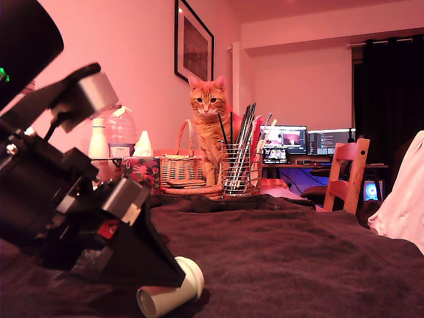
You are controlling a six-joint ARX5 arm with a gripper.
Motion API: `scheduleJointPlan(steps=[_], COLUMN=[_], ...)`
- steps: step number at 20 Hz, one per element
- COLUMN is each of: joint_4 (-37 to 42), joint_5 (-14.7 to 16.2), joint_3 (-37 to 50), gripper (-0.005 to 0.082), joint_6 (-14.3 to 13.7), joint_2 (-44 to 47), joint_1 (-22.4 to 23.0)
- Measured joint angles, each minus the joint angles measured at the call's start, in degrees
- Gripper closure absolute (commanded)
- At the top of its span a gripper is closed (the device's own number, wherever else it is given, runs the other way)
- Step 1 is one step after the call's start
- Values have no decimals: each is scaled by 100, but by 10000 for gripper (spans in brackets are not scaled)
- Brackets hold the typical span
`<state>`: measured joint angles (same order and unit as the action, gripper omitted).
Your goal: Pick up the coffee capsules on the table and drop them inside the coffee cup
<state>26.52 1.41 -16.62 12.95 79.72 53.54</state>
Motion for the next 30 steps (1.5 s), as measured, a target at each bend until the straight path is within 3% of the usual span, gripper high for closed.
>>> scheduleJointPlan(steps=[14, 20, 24, 30], joint_4=[-573, -588, -542, -197], joint_5=[195, 192, 192, 236], joint_3=[-463, -470, -470, -470], gripper=[313, 523, 596, 681], joint_6=[-72, -96, -103, -334], joint_2=[483, 490, 509, 520], joint_1=[0, 0, 0, 0])
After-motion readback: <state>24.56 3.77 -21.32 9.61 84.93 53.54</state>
